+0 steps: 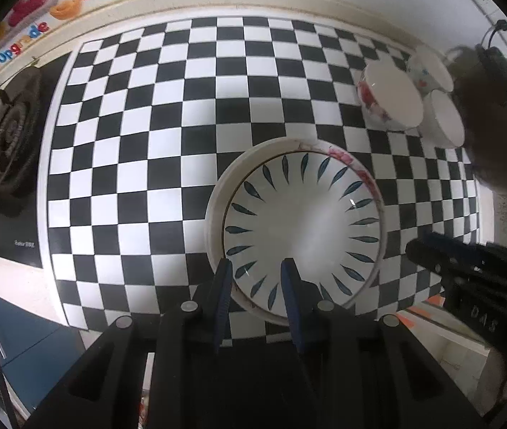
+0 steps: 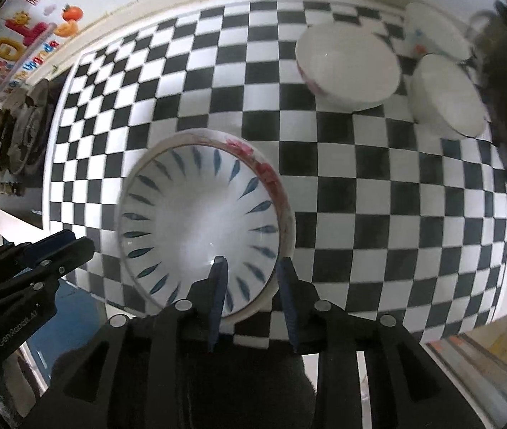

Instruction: Organize plates and bowls

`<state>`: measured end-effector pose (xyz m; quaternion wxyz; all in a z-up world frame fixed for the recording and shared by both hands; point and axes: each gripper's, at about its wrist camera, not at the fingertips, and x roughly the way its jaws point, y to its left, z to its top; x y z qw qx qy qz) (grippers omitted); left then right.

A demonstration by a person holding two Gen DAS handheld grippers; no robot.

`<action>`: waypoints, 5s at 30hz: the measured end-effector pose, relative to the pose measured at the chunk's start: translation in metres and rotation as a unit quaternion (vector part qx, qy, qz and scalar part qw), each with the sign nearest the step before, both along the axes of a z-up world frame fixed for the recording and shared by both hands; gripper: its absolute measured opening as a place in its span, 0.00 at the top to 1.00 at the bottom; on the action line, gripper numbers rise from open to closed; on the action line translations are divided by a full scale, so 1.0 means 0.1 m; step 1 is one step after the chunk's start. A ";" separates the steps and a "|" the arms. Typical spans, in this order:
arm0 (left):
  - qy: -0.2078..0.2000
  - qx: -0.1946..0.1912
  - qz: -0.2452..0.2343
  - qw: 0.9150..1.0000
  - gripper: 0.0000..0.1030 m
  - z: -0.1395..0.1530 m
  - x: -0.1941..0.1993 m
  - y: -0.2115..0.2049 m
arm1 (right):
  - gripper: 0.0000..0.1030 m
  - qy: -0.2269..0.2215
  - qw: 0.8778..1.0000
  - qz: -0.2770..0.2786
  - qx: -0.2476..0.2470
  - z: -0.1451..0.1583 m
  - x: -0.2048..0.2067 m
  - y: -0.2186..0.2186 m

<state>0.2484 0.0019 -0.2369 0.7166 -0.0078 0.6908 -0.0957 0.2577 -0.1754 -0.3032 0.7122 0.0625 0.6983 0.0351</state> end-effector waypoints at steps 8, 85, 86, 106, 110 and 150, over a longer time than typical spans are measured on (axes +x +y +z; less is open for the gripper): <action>-0.015 -0.003 -0.007 1.000 0.75 0.40 -0.09 0.05 | 0.69 -0.037 0.999 -0.011 -0.002 0.54 -0.30 0.04; 0.034 -0.053 -0.019 0.998 0.85 -0.68 1.65 -1.88 | 0.92 0.017 0.997 -0.046 0.057 -0.57 1.59 -1.85; 0.033 -0.051 -0.023 0.998 0.85 -0.66 1.60 -1.88 | 0.91 0.011 0.997 -0.042 0.057 -0.51 1.52 -1.84; 0.072 -0.054 -0.088 0.992 0.85 -0.73 0.46 -2.19 | 0.91 0.014 0.996 -0.057 0.062 -0.37 0.19 -2.02; 0.095 -0.045 -0.096 0.990 0.85 -0.89 0.31 -2.26 | 0.91 0.033 0.995 -0.071 0.066 -0.57 0.03 -2.08; 0.031 -0.048 -0.095 0.994 0.76 -0.40 1.39 -2.77 | 0.62 -0.044 0.994 -0.092 -0.047 -0.13 0.92 -2.89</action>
